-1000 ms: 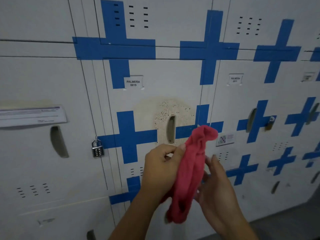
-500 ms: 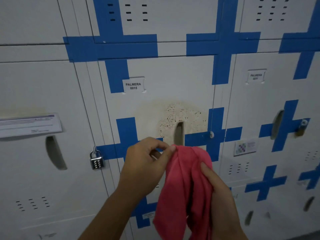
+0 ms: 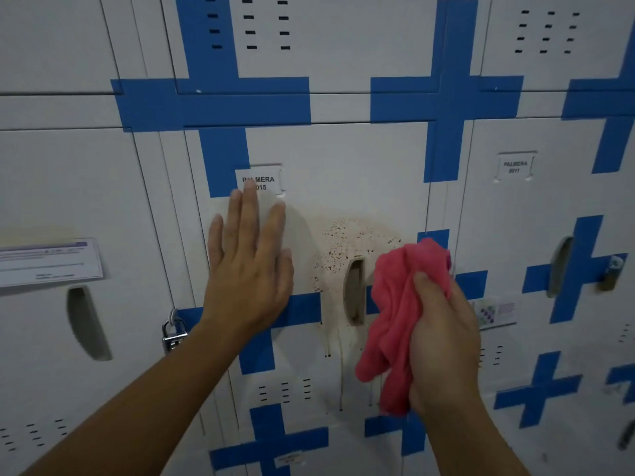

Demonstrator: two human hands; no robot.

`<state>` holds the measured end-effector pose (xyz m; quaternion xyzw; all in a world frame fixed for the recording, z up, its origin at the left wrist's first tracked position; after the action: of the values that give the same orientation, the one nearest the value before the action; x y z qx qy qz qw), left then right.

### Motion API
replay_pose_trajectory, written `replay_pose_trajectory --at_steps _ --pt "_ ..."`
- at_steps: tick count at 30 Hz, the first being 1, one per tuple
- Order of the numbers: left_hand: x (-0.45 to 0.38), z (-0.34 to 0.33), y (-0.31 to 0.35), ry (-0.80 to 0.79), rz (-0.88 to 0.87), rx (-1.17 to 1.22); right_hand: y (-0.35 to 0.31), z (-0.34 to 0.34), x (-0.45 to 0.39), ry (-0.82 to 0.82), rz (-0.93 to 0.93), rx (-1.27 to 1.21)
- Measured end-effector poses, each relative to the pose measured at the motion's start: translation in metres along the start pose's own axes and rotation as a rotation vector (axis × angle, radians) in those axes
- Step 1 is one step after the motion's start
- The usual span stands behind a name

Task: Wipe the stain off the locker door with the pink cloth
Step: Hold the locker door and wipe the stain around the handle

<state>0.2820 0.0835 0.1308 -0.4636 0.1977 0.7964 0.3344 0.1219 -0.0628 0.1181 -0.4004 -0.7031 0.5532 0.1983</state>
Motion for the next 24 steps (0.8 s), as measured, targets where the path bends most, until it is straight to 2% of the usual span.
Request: replay_pose_trajectory --at_steps 4,8,13,18,24 --pt "-0.003 -0.011 -0.012 0.051 -0.018 -0.026 -0.004 -0.014 -0.014 0.087 0.210 0.066" --pt "-0.002 -0.019 -0.014 0.098 -0.062 -0.058 0.002 -0.034 -0.022 0.114 0.535 0.314" --pt "-0.003 -0.019 -0.023 0.216 -0.112 0.003 0.012 -0.053 -0.038 0.135 0.816 0.539" --pt "-0.003 -0.021 -0.033 0.262 -0.163 -0.073 0.021 -0.088 -0.045 0.084 1.135 0.854" --pt "-0.003 -0.021 -0.035 0.231 -0.163 -0.044 0.038 -0.106 -0.039 -0.066 1.293 1.142"
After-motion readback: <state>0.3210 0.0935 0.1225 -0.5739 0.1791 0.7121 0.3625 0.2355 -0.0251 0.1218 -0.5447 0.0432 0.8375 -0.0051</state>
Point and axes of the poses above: each hand's wrist, its own x-axis away from the middle knuckle, its own z-axis out of the back of the hand, y = z × x, the point moved 1 cm from there along -x, towards the middle knuckle, and after that the axes turned 6 degrees about x, right-handed, at the moved point
